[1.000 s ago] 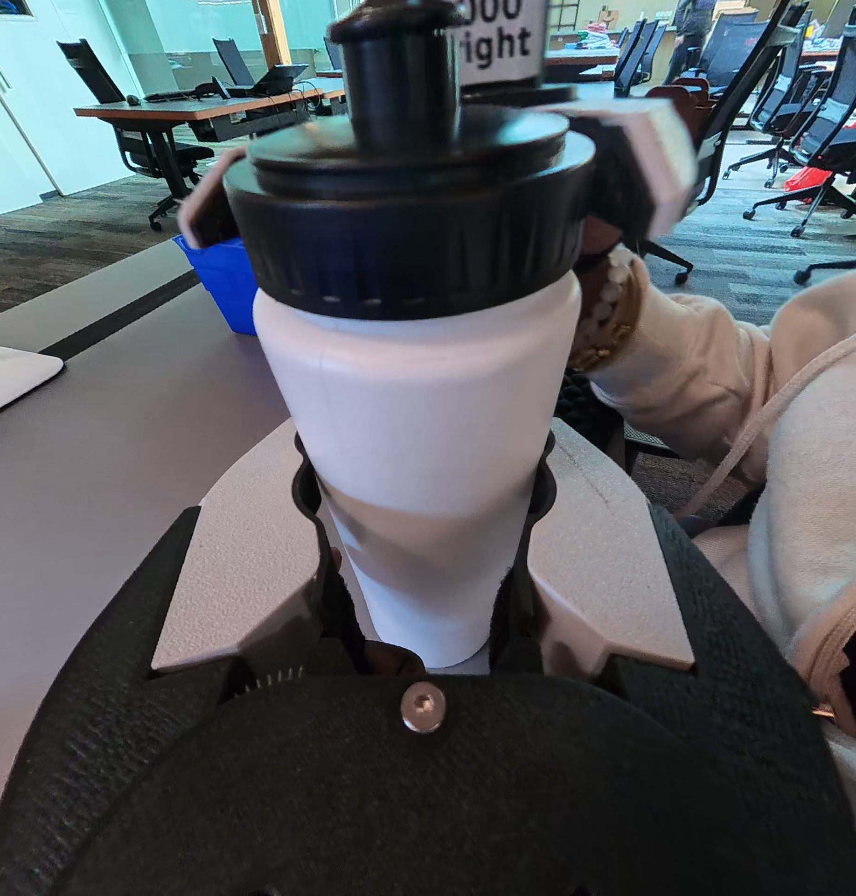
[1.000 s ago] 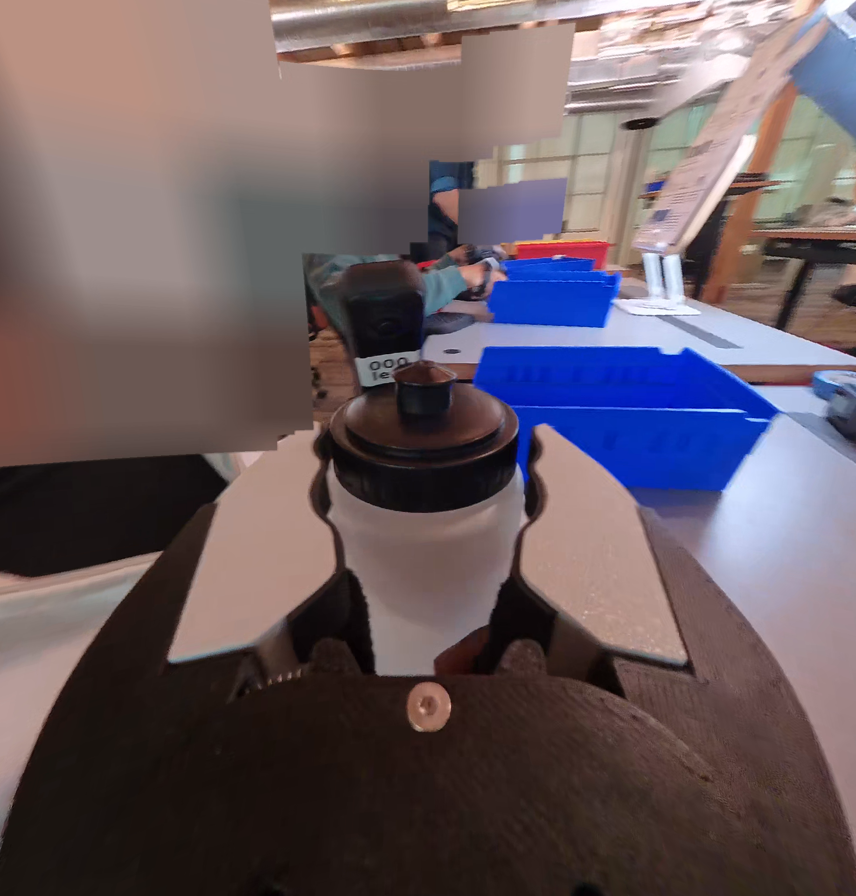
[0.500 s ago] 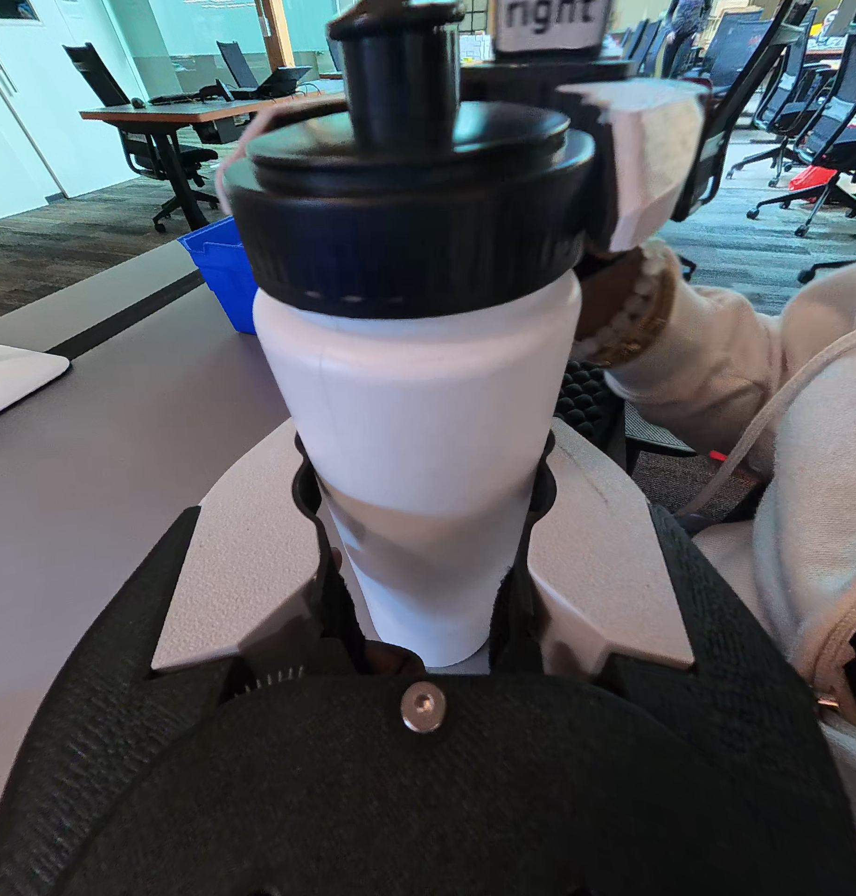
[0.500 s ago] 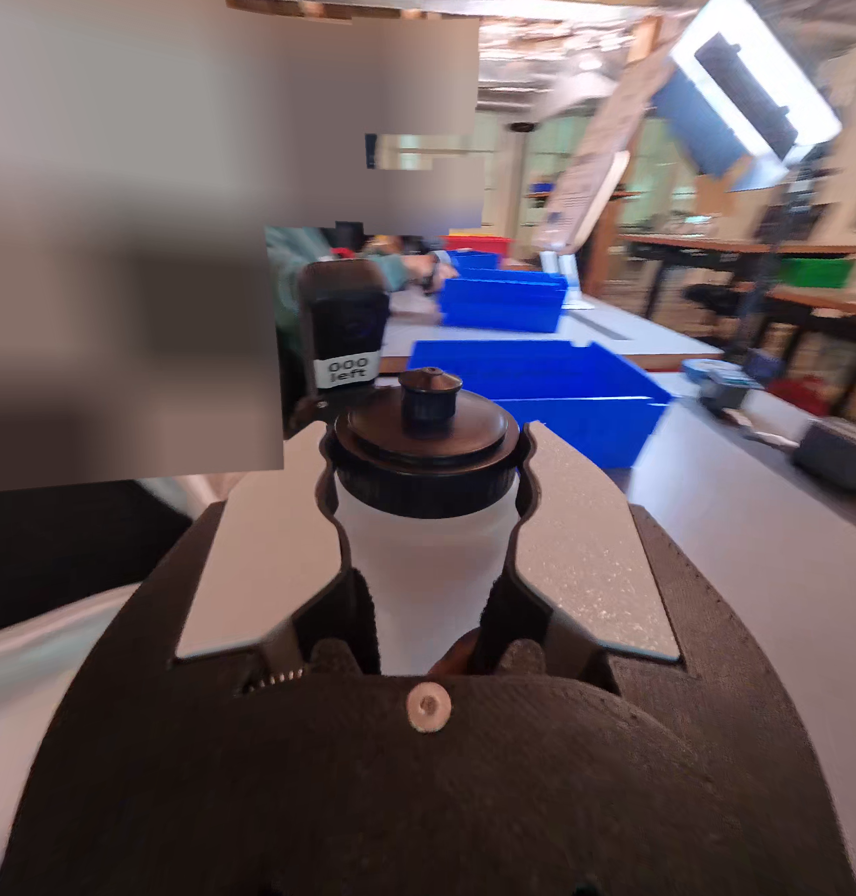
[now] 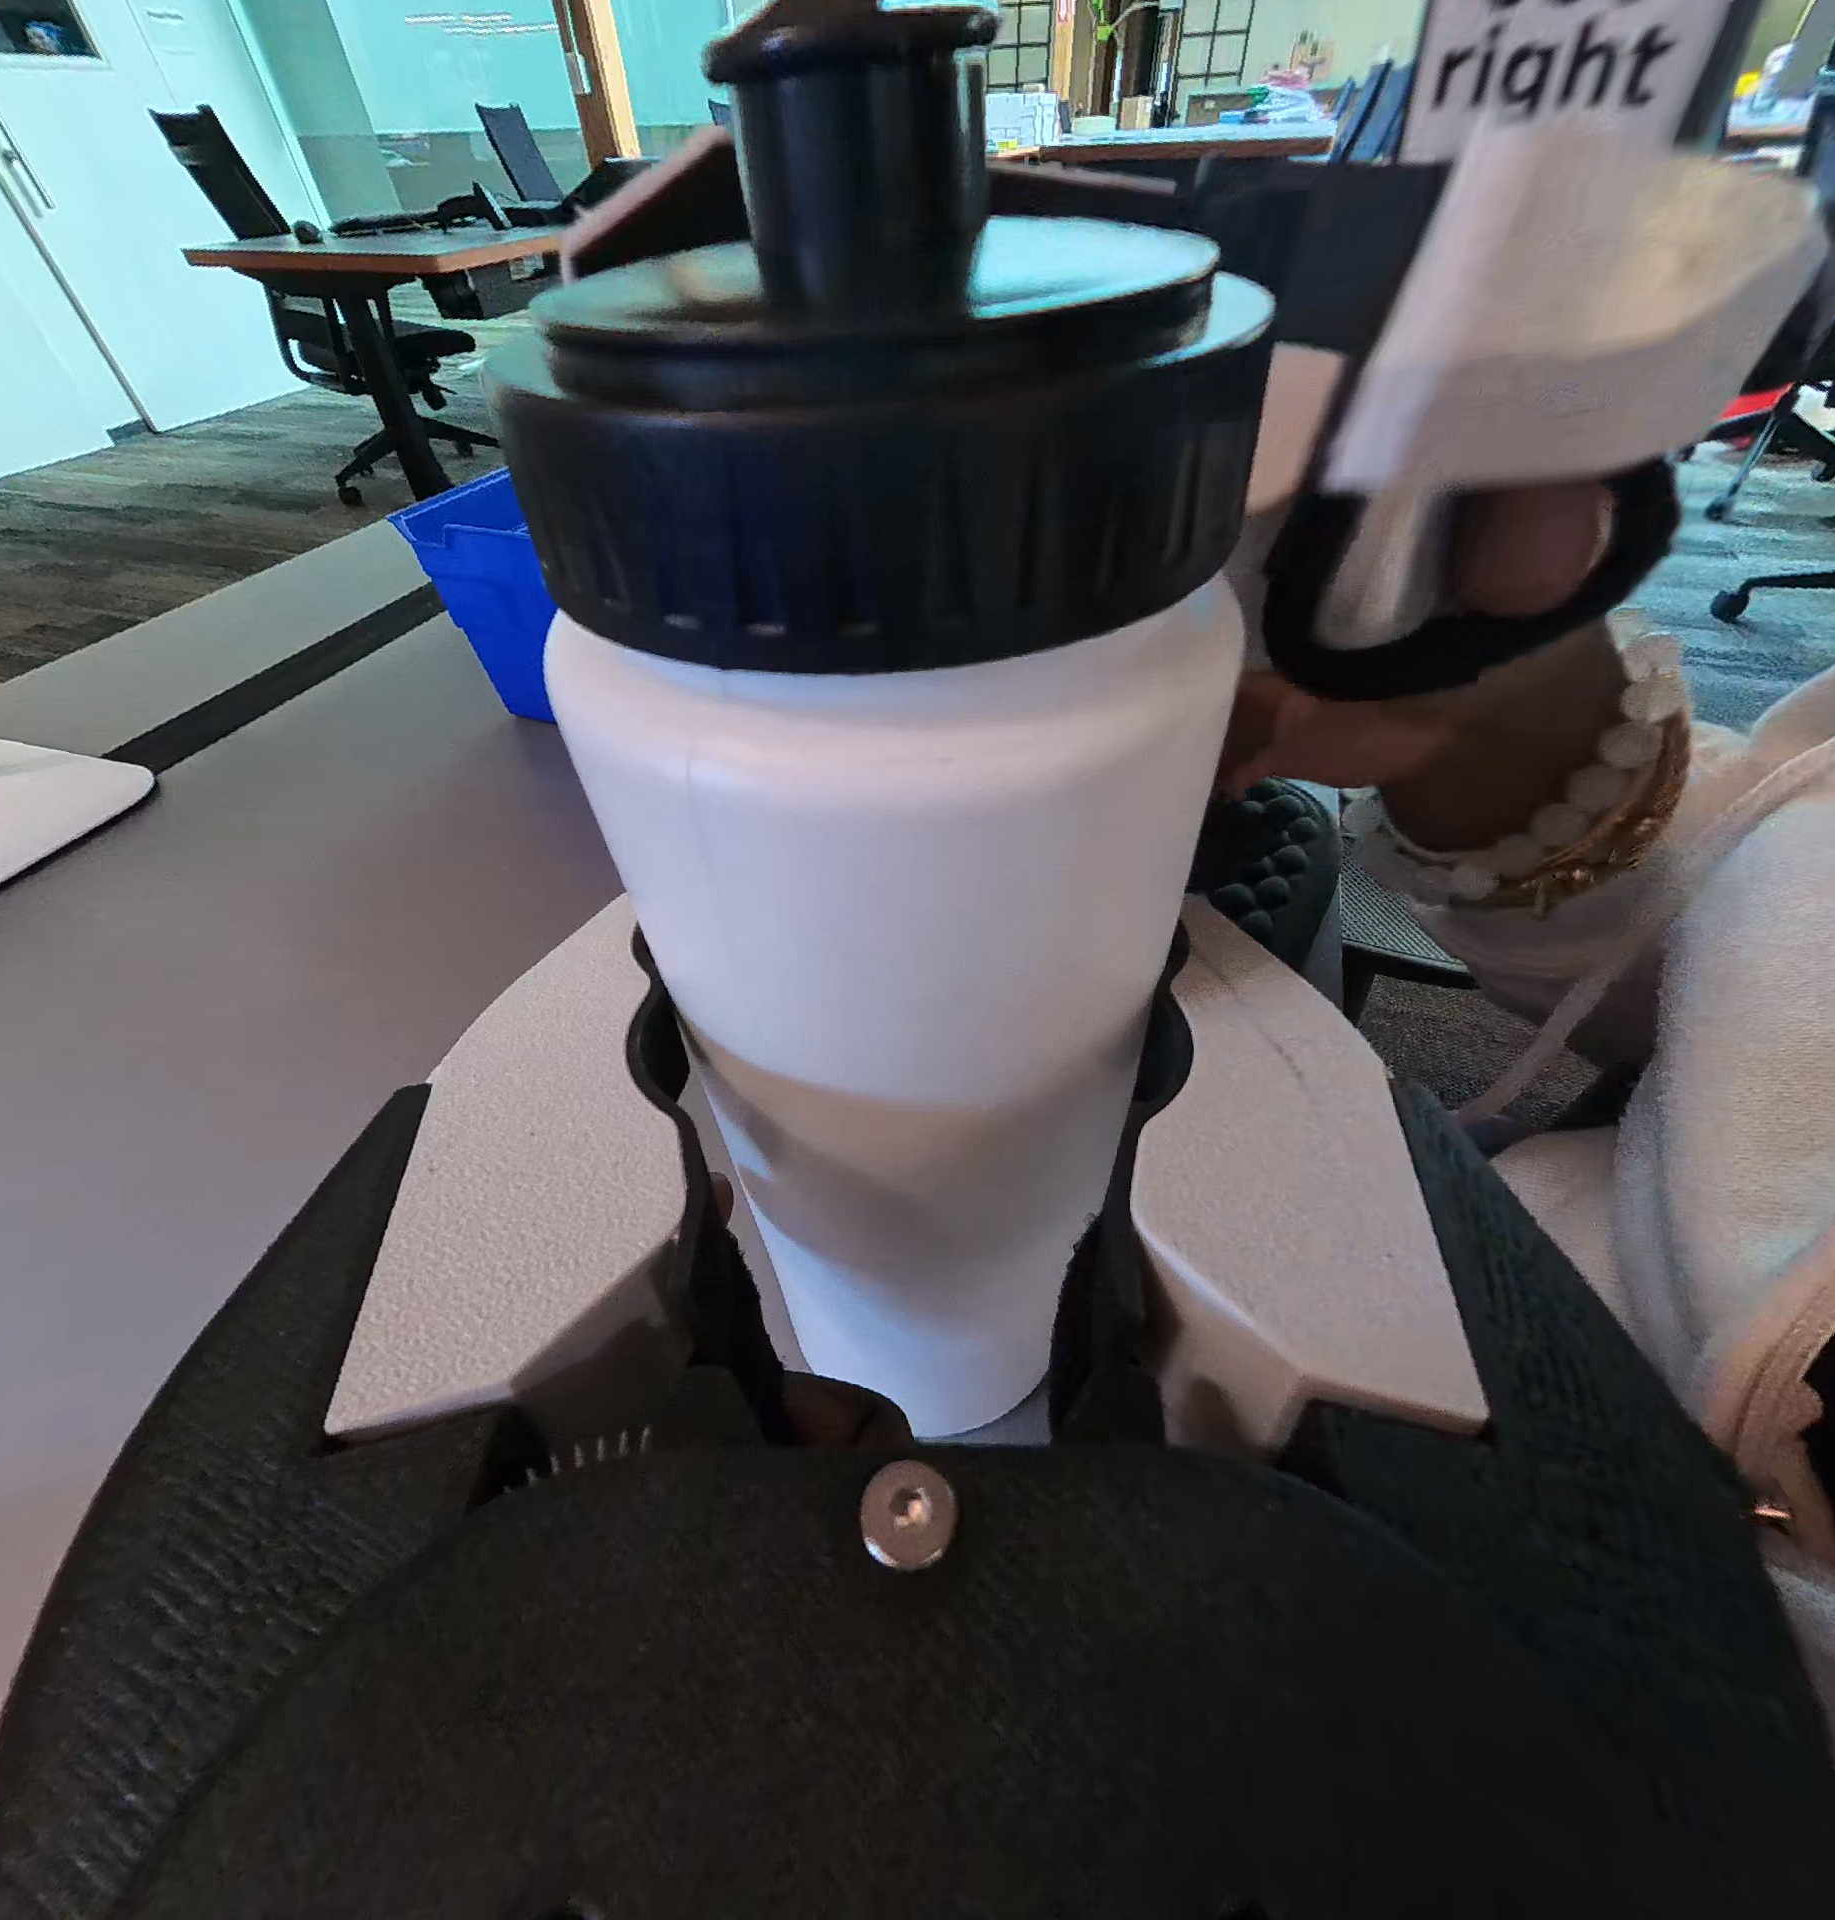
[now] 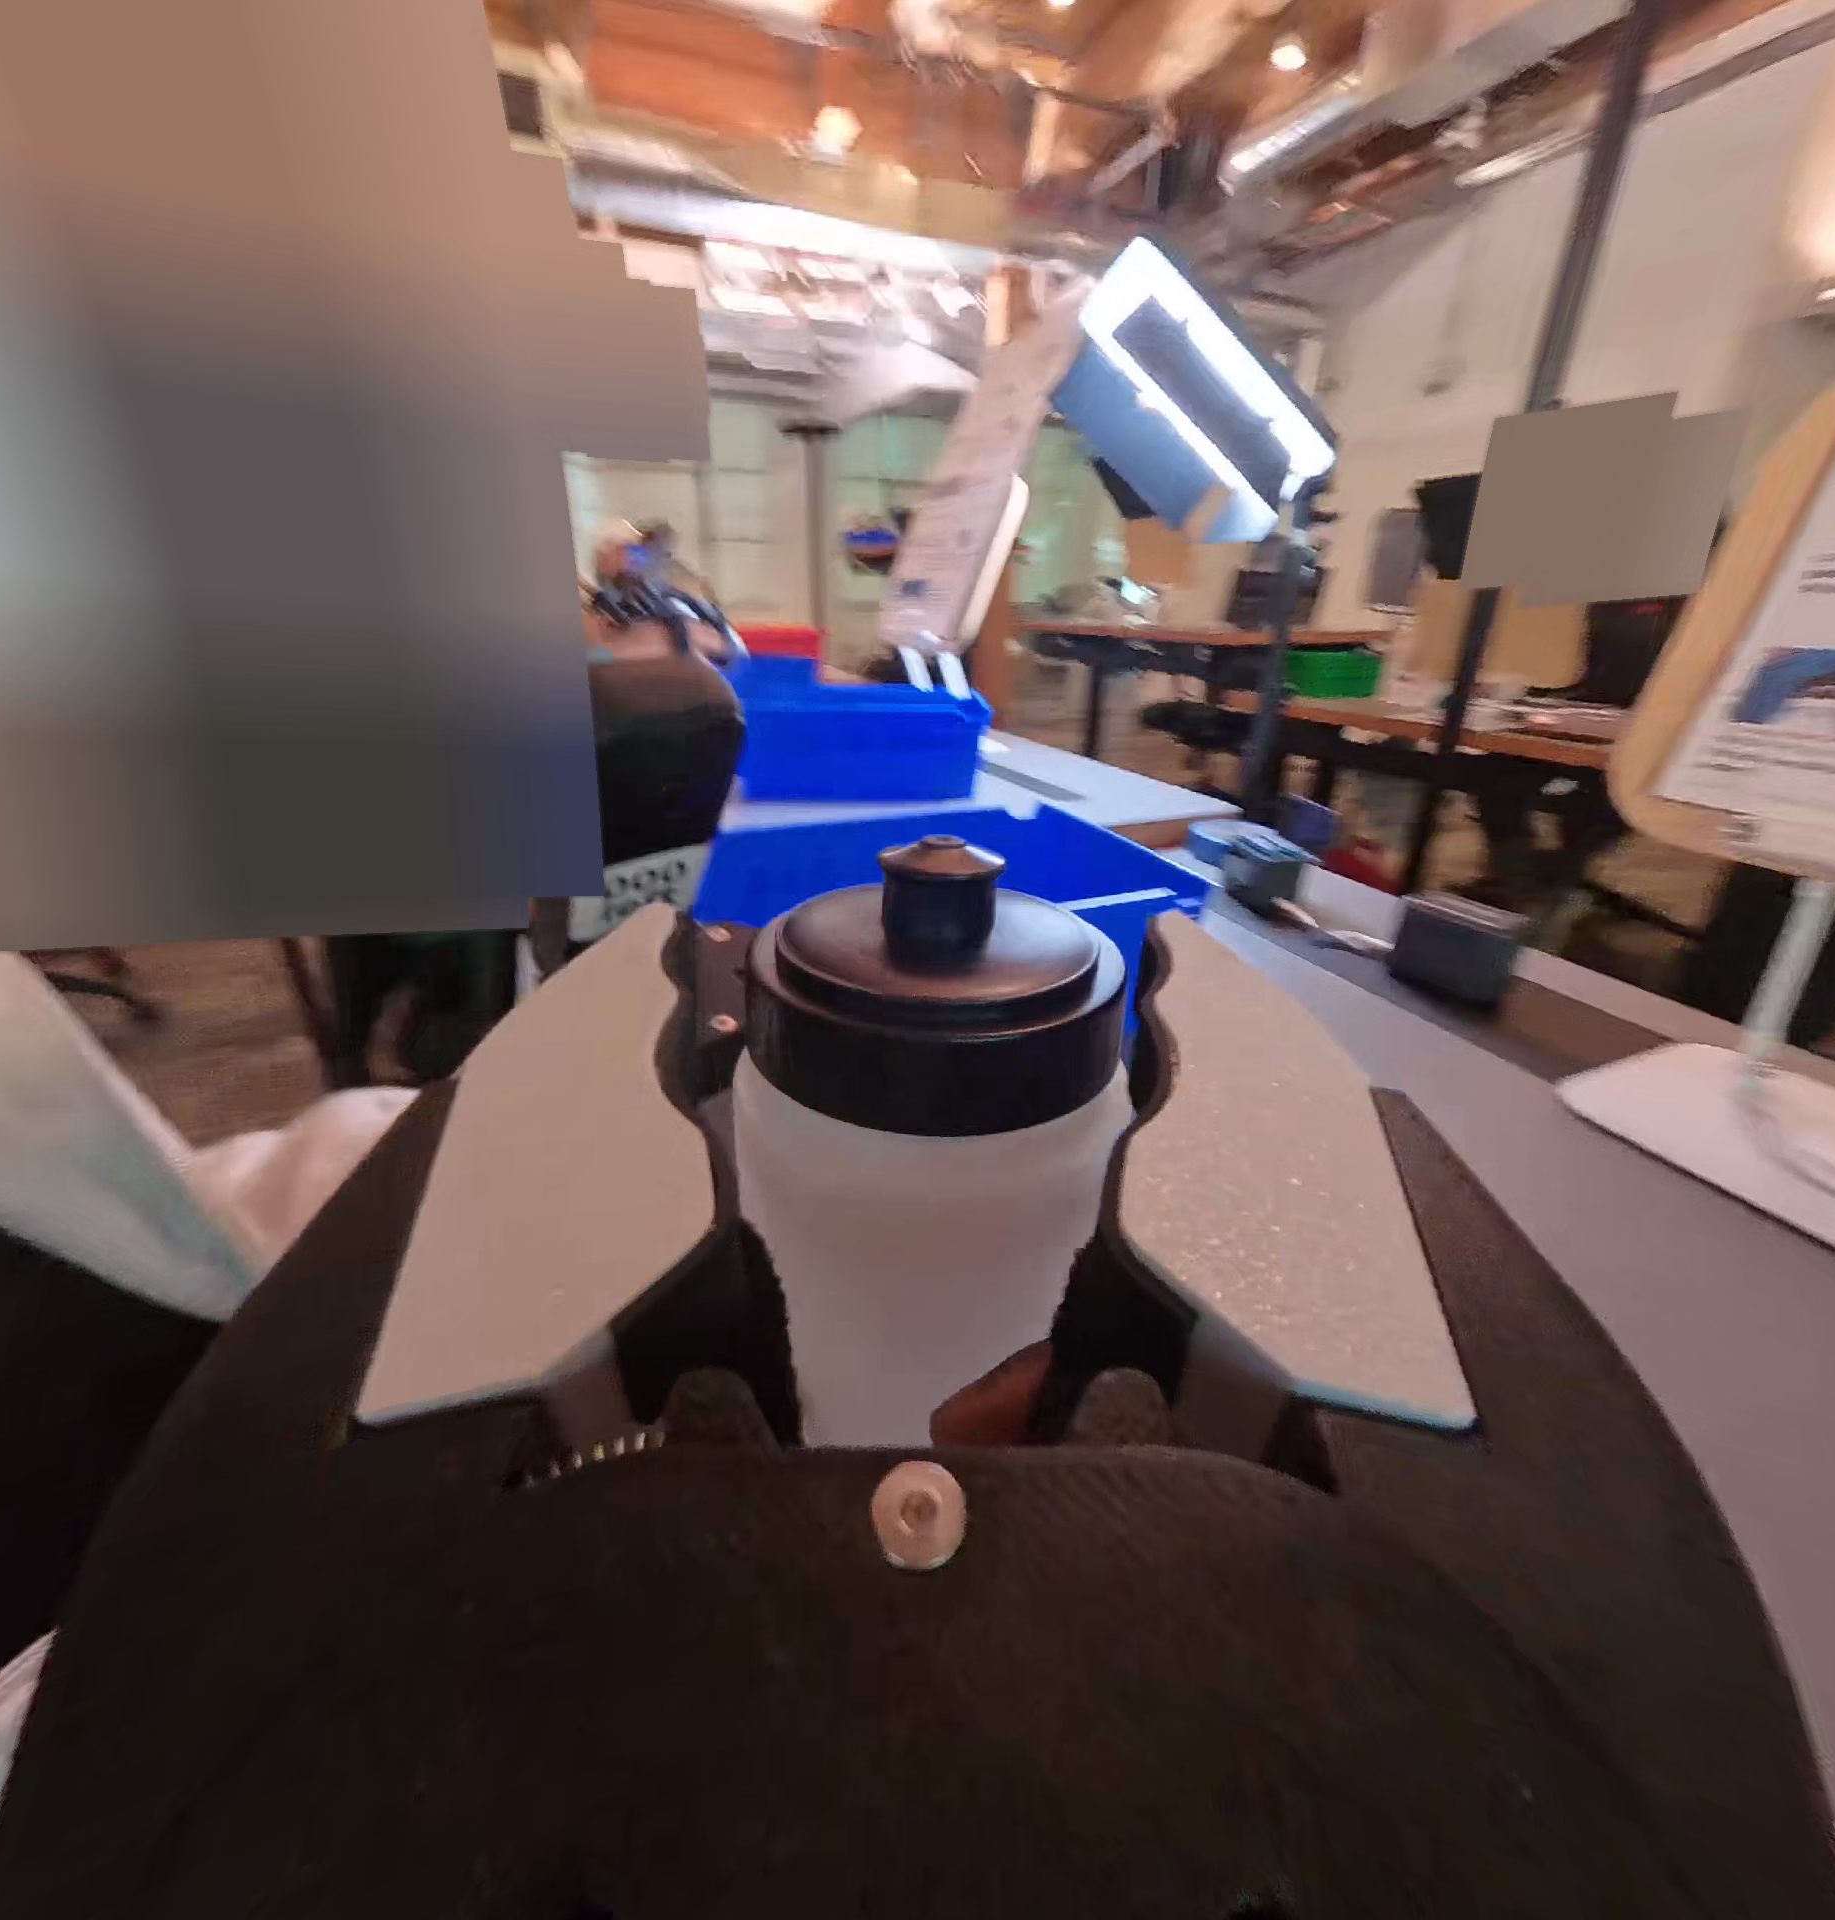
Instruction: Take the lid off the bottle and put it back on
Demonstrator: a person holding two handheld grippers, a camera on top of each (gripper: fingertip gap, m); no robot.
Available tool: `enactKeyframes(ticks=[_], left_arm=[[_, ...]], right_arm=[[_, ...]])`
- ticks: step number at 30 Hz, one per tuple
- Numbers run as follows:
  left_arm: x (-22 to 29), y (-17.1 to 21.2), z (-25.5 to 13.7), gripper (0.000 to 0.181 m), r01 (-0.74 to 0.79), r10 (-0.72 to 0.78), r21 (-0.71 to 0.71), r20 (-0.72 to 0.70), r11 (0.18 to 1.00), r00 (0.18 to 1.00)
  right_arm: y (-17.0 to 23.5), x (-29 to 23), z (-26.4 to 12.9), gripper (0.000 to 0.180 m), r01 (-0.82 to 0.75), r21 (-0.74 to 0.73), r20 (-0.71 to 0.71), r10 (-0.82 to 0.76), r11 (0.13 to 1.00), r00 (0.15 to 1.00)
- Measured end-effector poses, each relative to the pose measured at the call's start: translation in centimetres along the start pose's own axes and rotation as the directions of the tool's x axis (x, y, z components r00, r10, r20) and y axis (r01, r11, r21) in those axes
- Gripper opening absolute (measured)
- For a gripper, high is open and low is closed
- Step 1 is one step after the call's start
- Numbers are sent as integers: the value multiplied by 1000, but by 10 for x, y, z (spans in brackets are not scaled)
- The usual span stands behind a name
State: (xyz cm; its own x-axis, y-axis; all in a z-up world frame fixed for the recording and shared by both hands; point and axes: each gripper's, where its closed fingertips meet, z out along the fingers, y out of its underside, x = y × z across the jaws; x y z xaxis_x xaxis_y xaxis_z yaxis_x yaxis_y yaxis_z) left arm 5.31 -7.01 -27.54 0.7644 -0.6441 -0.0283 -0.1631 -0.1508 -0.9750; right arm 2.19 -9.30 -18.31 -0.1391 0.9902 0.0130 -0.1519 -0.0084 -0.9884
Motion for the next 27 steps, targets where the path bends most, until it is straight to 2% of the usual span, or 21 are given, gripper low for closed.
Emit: enactKeyframes(ticks=[2,3,6,10,13,16,18,20,22,23,25,27], left_arm=[[0,0,-1,88,-3,3,0,2,1000,1000],[0,0,-1,88,-4,4,0,3,1000,1000],[0,0,-2,88,-4,4,-3,-3,1000,1000],[0,0,-1,88,-2,2,-4,-11,1000,1000],[0,0,-2,88,-2,2,-4,-11,1000,1000],[-1,0,-1,88,4,-4,-4,-11,1000,1000],[-1,0,-1,88,4,-4,-4,-11,1000,1000],[-1,0,-1,88,3,-3,-3,-7,1000,1000],[0,0,-1,88,2,-2,-4,-6,1000,1000],[0,0,-2,88,-1,1,-4,-7,1000,1000],[0,1,-3,88,-6,6,-4,-5,1000,1000],[0,1,-3,88,-7,7,-4,-6,1000,1000]], right_arm=[[5,2,2,73,86,-75,-46,-90,993,995],[6,2,2,72,87,-95,-9,-88,992,996],[6,-2,2,72,30,-121,217,-3,992,976],[6,-6,0,72,-10,-145,524,85,989,847],[5,-8,0,73,-25,-126,621,98,992,778],[7,-5,1,74,-62,-136,538,127,989,833],[5,5,4,93,-105,-102,362,135,989,922],[4,5,3,95,-81,-67,198,93,994,976],[4,4,3,85,-8,-70,40,11,998,999],[6,2,4,74,36,-94,-1,-36,995,999],[7,0,5,73,68,-130,2,-69,989,998],[8,-3,5,73,26,-153,138,-5,988,990]])
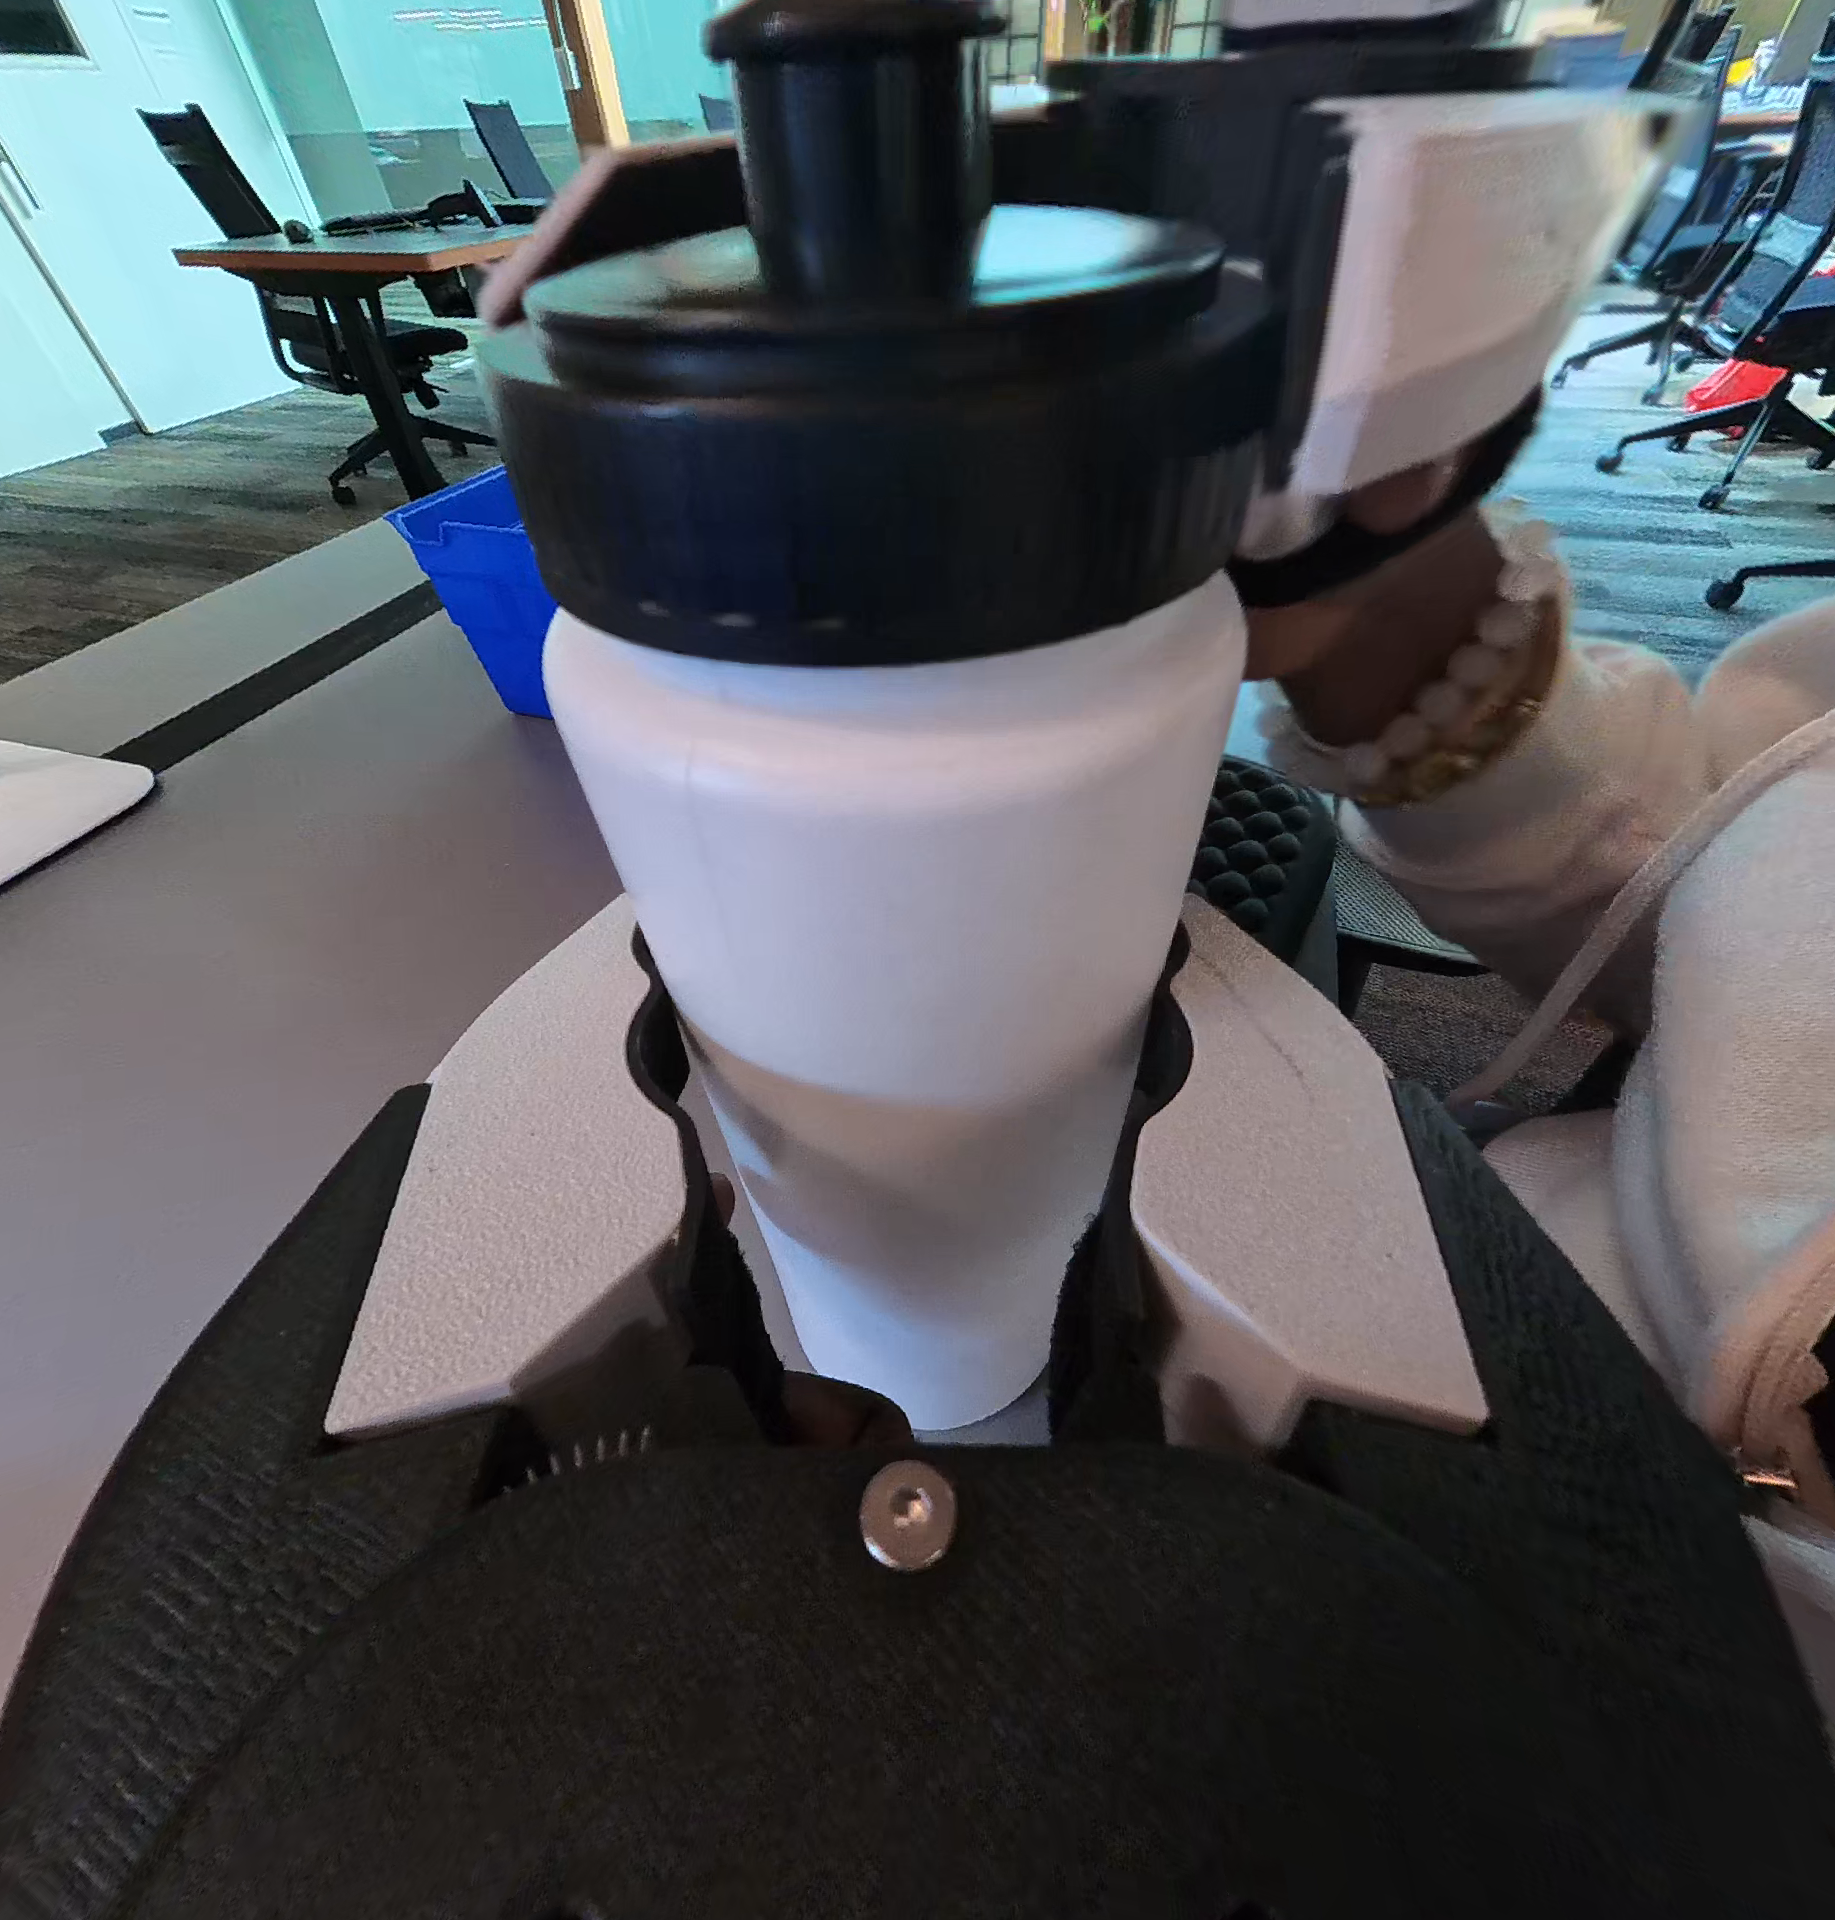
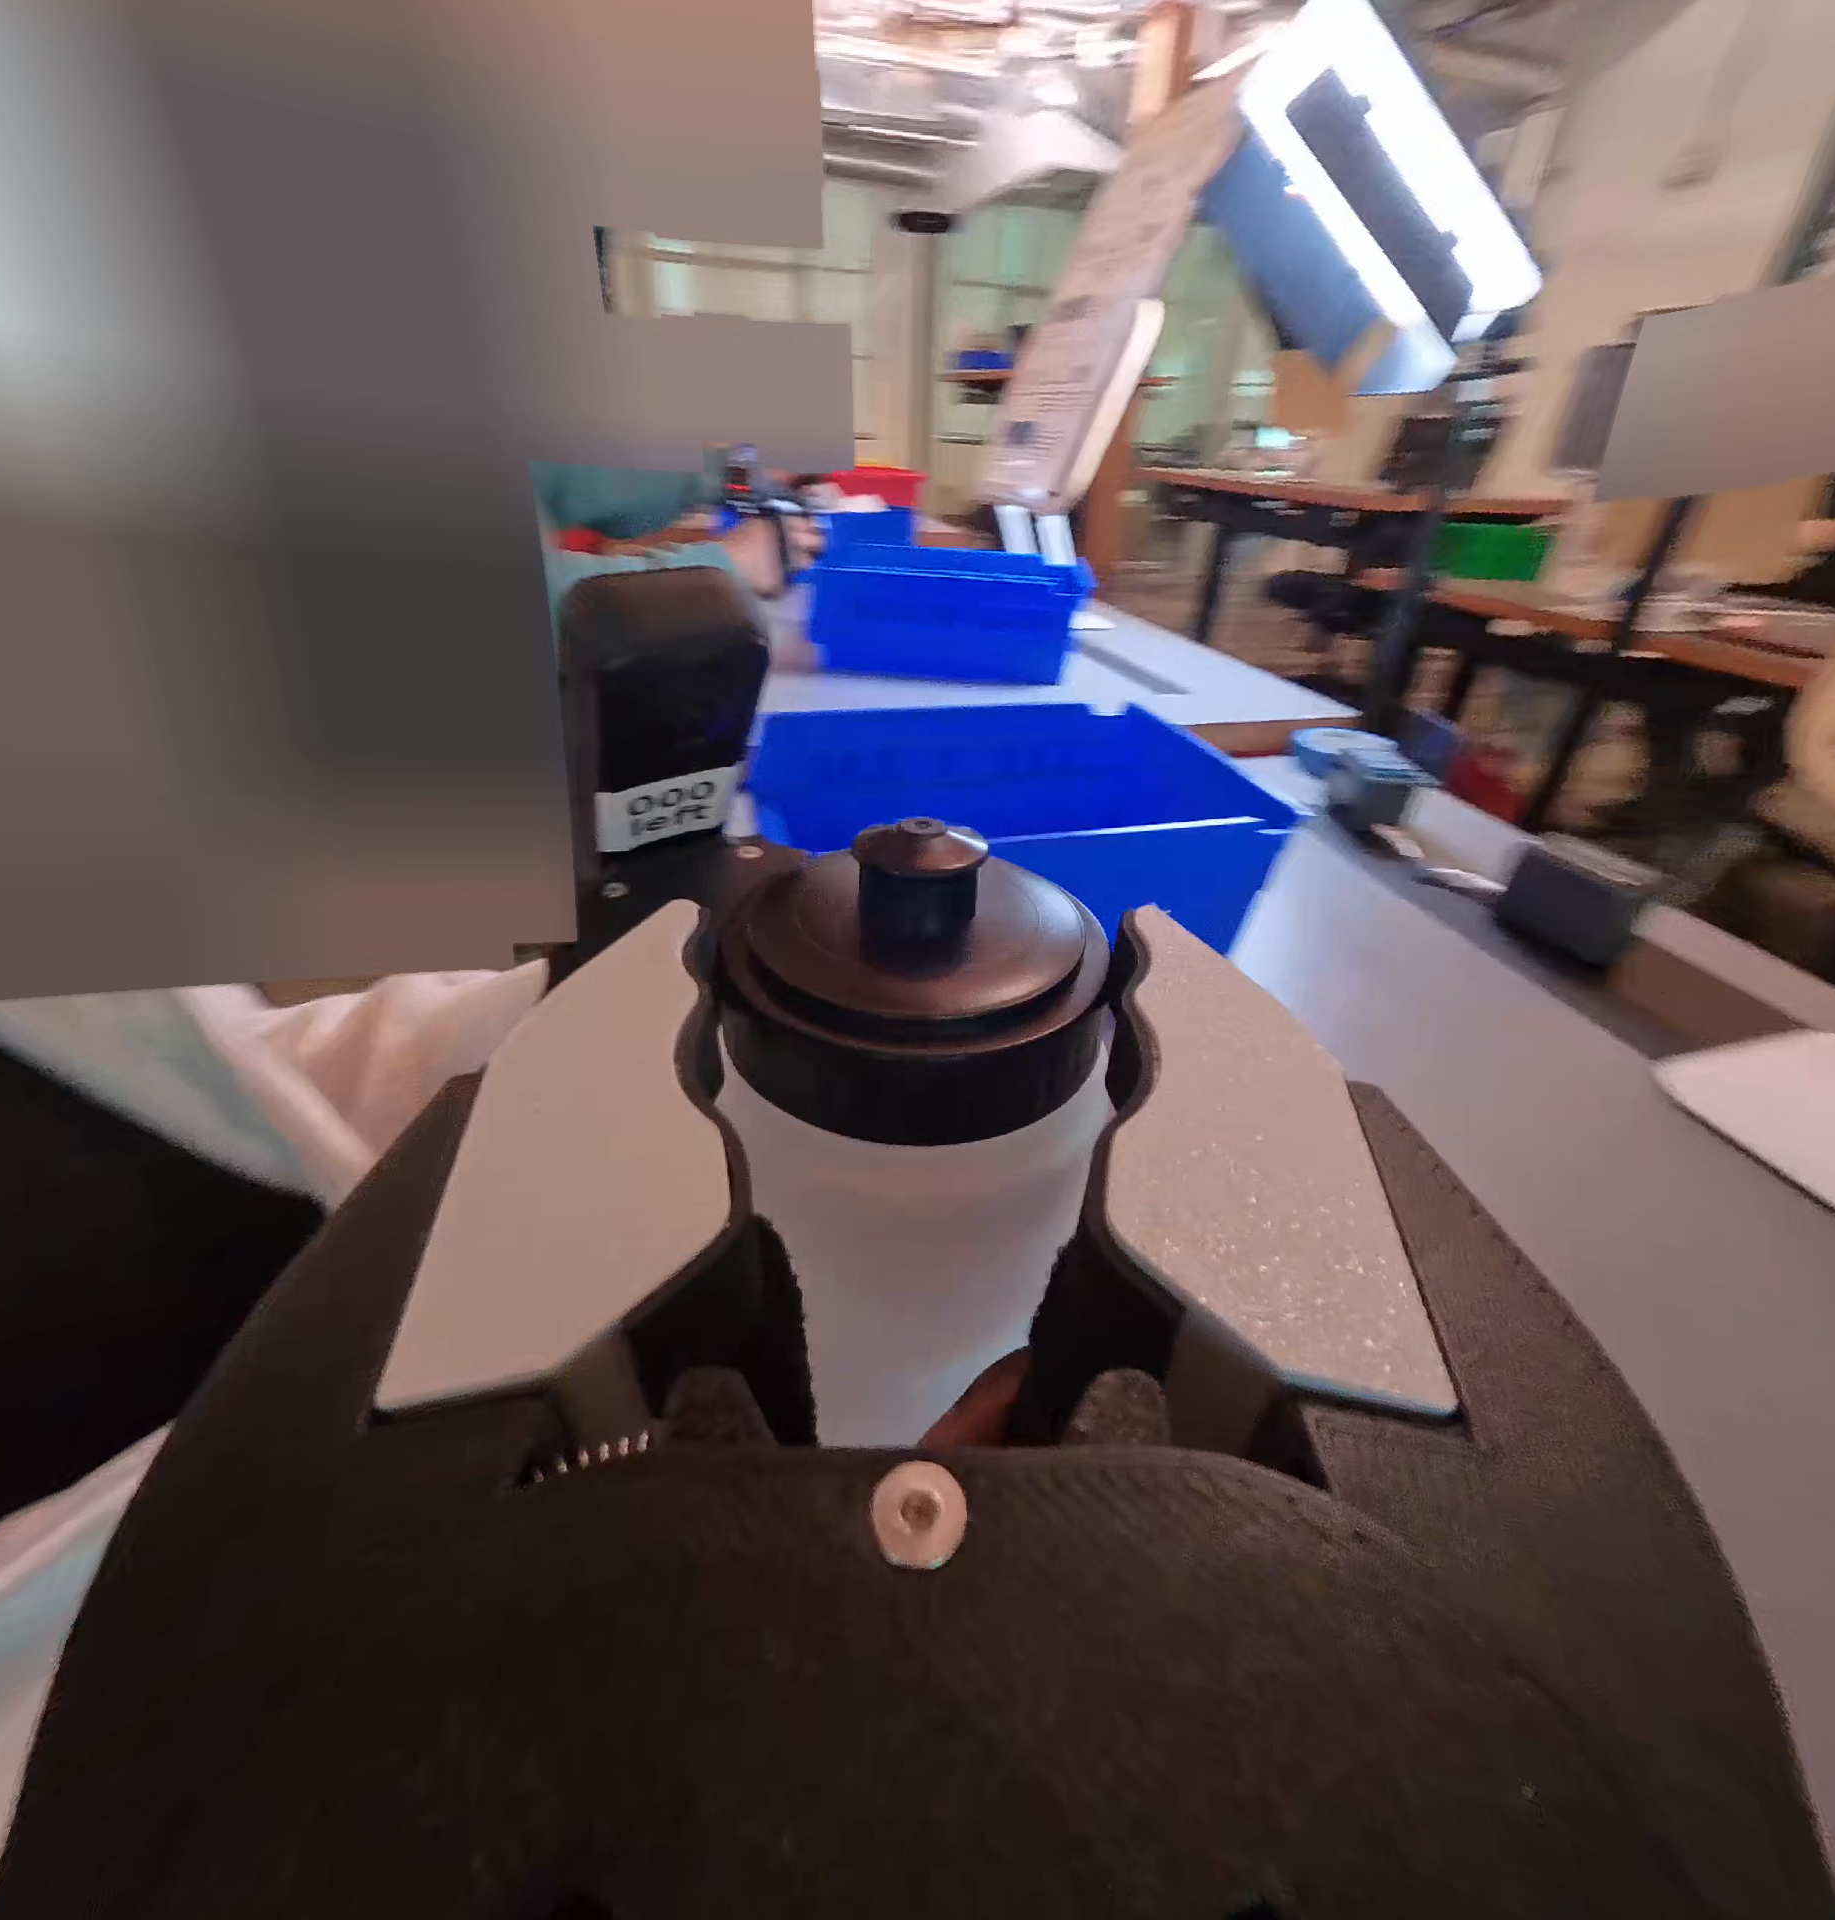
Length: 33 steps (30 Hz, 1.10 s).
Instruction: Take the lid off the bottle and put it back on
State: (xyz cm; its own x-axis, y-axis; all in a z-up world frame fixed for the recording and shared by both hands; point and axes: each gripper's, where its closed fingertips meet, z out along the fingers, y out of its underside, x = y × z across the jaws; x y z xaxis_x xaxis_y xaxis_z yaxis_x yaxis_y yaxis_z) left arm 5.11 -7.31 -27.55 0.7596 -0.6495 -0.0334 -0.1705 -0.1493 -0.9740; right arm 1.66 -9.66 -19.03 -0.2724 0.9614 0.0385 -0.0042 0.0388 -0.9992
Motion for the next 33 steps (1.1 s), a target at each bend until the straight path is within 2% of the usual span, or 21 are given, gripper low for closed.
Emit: enactKeyframes(ticks=[3,6,8,10,12,14,16,19,21,25,27,28,31,33], left_arm=[[0,0,1,88,4,-4,-2,-7,1000,1000],[1,0,0,88,-1,1,-2,-15,1000,1000],[3,0,0,88,-2,2,-1,-19,1000,1000],[2,0,0,88,1,-1,0,-18,1000,1000],[2,0,1,88,4,-4,-2,-23,1000,1000],[1,0,1,88,8,-8,-4,-20,1000,1000],[2,0,1,88,6,-6,-3,-17,1000,1000],[1,0,1,88,6,-6,2,-4,1000,1000],[1,0,1,88,7,-7,2,0,1000,1000],[1,0,1,88,6,-6,1,0,1000,1000],[0,0,0,88,6,-6,0,8,1000,1000],[-1,0,-1,88,3,-3,1,6,1000,1000],[1,1,-2,88,-4,4,1,-7,1000,1000],[1,0,-1,88,-2,2,-1,-15,1000,1000]], right_arm=[[-1,-3,-1,73,-40,7,275,36,999,961],[-1,-9,-3,73,-49,0,528,42,999,848],[-2,-12,-5,73,-65,15,643,40,998,765],[-3,-13,-6,73,-94,34,696,44,995,716],[-3,-12,-6,73,-99,40,691,44,994,722],[-1,-8,-6,73,-98,5,643,72,995,763],[-7,3,-5,89,-101,18,513,78,995,855],[-23,13,-9,93,-176,69,279,150,982,949],[-22,14,-8,93,-189,90,88,181,978,980],[-5,2,3,92,-52,4,-132,52,999,990],[-1,4,7,76,-37,-28,-145,32,999,989],[-1,2,9,76,-43,-43,-106,38,998,994],[0,-4,9,76,-25,-75,84,31,997,996],[0,-8,7,76,-34,-76,252,52,997,966]])
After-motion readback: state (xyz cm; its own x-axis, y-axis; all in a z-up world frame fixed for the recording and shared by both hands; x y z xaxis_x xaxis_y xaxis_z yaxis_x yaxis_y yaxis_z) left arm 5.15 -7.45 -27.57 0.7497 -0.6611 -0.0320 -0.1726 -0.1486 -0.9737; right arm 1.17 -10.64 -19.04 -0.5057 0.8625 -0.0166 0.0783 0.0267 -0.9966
